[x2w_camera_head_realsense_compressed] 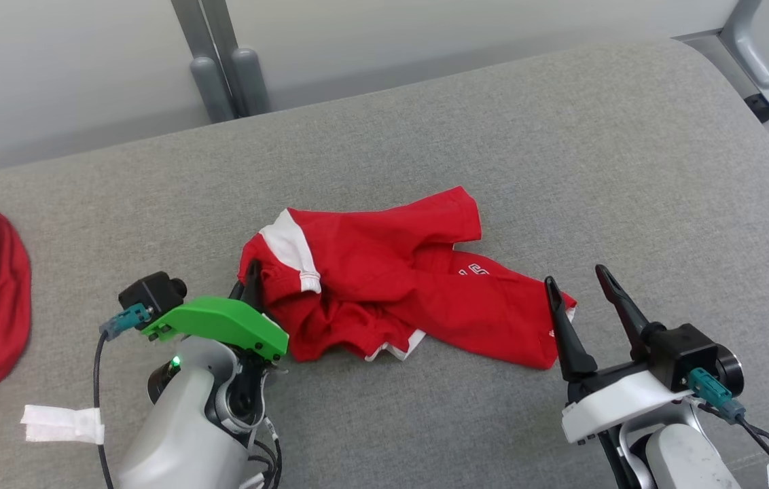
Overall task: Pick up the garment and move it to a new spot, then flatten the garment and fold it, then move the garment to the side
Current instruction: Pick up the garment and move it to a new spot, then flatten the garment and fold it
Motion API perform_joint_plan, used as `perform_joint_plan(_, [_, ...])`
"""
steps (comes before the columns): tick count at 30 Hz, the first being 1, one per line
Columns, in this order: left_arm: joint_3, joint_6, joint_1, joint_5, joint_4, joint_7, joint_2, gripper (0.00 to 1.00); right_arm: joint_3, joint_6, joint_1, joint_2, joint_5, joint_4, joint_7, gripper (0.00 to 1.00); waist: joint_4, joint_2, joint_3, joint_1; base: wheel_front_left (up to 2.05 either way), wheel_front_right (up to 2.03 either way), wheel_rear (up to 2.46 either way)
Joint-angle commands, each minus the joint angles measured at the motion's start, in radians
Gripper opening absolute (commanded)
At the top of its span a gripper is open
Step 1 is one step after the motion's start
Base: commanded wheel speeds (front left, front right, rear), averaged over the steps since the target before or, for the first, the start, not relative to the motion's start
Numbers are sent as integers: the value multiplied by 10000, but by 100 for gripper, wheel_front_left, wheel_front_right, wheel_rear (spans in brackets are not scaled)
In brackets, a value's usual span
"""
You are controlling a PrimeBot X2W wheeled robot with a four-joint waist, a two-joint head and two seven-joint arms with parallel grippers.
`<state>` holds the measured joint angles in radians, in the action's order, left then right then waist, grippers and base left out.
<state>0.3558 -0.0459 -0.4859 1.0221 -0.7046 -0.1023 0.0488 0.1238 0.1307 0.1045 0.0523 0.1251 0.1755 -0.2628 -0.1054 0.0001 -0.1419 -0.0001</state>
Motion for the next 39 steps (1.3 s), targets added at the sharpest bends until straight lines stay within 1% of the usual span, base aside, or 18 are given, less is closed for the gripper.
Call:
perform_joint_plan(1, [89, 254, -146, -229, -250, -324, 35, 100, 63, 1, -124, 40, -66, 10, -32, 100, 258, -1, 260, 1, 0, 0, 0])
perform_joint_plan(2, [299, 388, -176, -549, -422, -656, 125, 100, 131, 1, -159, 50, -88, 3, -32, 100, 321, -1, 373, 1, 0, 0, 0])
perform_joint_plan(3, [548, 381, -213, -1101, -540, -1001, 364, 100, 185, 1, -178, 74, -139, -19, -32, 100, 353, -1, 441, 1, 0, 0, 0])
perform_joint_plan(4, [753, 276, -165, -1547, -590, -1324, 560, 100, 219, 1, -198, 112, -195, -81, -32, 100, 411, -1, 544, 1, 0, 0, 0])
perform_joint_plan(6, [773, 114, 191, -2231, -333, -1579, 725, 100, 228, 1, -240, 129, -269, -248, -32, 100, 512, -1, 688, 1, 0, 0, 0])
perform_joint_plan(8, [238, -204, 601, -3105, 673, -1648, 1068, 100, 152, 1, -367, 207, -392, -454, -32, 100, 652, -1, 814, 1, 0, 0, 0])
perform_joint_plan(9, [-146, -342, 1077, -3577, 1403, -1631, 1128, 100, 71, 1, -451, 233, -444, -568, -32, 100, 752, -1, 850, 1, 0, 0, 0])
perform_joint_plan(12, [-1108, -580, 2586, -5092, 3393, -1615, 1122, 100, -204, 1, -647, 337, -592, -953, -32, 100, 1049, -1, 909, 1, 0, 0, 0])
perform_joint_plan(13, [-1341, -587, 2966, -5402, 3853, -1618, 1030, 100, -310, 1, -730, 374, -644, -1053, -32, 100, 1144, -1, 939, 1, 0, 0, 0])
perform_joint_plan(14, [-1594, -557, 3389, -5934, 4412, -1619, 987, 100, -420, 1, -852, 440, -732, -1154, -32, 100, 1257, -1, 966, 1, 0, 0, 0])
perform_joint_plan(15, [-1794, -487, 3816, -6344, 4832, -1619, 944, 100, -550, 1, -967, 475, -802, -1246, -32, 100, 1374, -1, 995, 1, 0, 0, 0])
perform_joint_plan(18, [-2243, -248, 4833, -7181, 5505, -1619, 749, 100, -901, 1, -1237, 522, -942, -1386, -32, 100, 1622, -1, 1081, 1, 0, 0, 0])
perform_joint_plan(23, [-2927, 495, 5983, -8257, 5944, -1620, 623, 100, -1524, 1, -1782, 492, -1011, -1292, -32, 100, 1859, -1, 1368, 1, 0, 0, 0])
perform_joint_plan(29, [-3578, 1285, 6743, -8891, 6386, -1621, 463, 100, -2033, 1, -2039, 315, -1067, -1137, -31, 100, 1807, -1, 1433, 1, 0, 0, 0])
perform_joint_plan(33, [-3885, 1519, 6923, -9088, 6559, -1621, 334, 100, -2188, 1, -1998, 224, -1183, -1010, -31, 100, 1776, -1, 1420, 1, 0, 0, 0])
perform_joint_plan(39, [-4011, 1673, 6889, -9237, 6643, -1622, 147, 100, -2240, 1, -1942, 135, -1192, -867, -31, 100, 1745, -1, 1461, 1, 0, 0, 0])
